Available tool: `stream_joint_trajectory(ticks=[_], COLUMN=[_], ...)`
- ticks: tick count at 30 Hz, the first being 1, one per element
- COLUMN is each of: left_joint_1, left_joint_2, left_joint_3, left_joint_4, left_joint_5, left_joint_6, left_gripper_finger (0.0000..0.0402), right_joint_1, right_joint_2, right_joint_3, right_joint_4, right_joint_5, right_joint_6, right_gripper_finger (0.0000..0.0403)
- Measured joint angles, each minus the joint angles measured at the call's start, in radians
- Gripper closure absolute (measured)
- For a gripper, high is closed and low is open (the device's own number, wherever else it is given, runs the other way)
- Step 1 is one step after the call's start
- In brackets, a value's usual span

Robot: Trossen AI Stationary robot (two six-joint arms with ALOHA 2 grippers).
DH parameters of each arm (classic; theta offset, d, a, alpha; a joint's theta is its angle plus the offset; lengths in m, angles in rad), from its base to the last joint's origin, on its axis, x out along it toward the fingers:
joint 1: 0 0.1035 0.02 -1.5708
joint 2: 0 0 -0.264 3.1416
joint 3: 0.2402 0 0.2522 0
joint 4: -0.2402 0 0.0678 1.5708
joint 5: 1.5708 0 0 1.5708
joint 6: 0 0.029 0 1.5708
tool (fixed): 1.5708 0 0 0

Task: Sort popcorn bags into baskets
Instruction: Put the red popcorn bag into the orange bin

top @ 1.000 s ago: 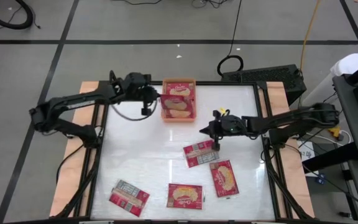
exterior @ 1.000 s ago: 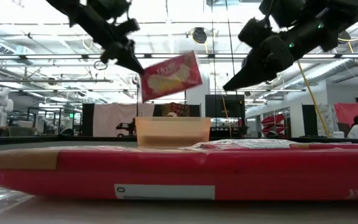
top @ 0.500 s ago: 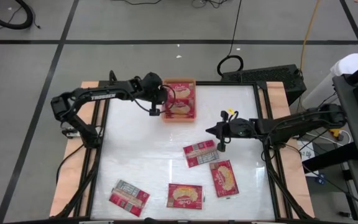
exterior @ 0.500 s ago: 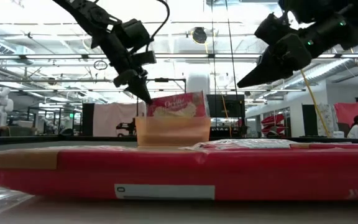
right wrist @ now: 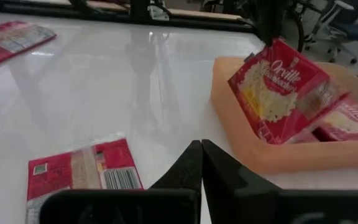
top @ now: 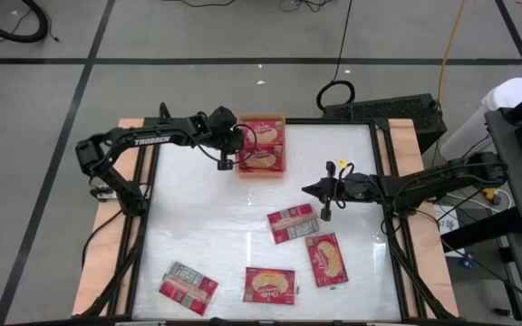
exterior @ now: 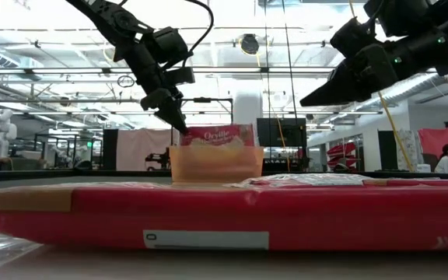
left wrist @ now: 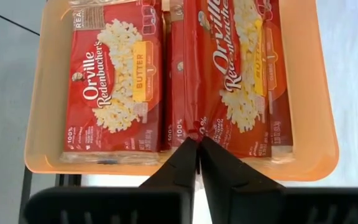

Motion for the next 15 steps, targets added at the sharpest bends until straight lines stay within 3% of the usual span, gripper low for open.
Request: stream_joint_trajectory(ticks=[6,11,15], left_joint_1=[0.000,-0.014,-0.035], left_joint_2=[0.000,-0.021,-0.086], left_joint_3=[0.000,0.000,0.000], left_joint_4=[0.006,0.027,0.011], left_joint_5=[-0.007,-0.146,-0.210], left_joint_6=[-0.021,-0.100,-0.196], left_gripper_finger=[0.0308,0.0241,0.0222], right_joint_1=[0.000,0.000,0.000], right_joint_2=[-0.003,-0.003,-0.003], right_joint_3=[0.000,0.000,0.000], right_joint_4=[-0.001,0.000,0.014], right_joint_5=[-0.005,-0.006,-0.006], right_joint_6=[-0.007,0.003,0.069], right_gripper_finger=[0.0403,0.0403,0.0403])
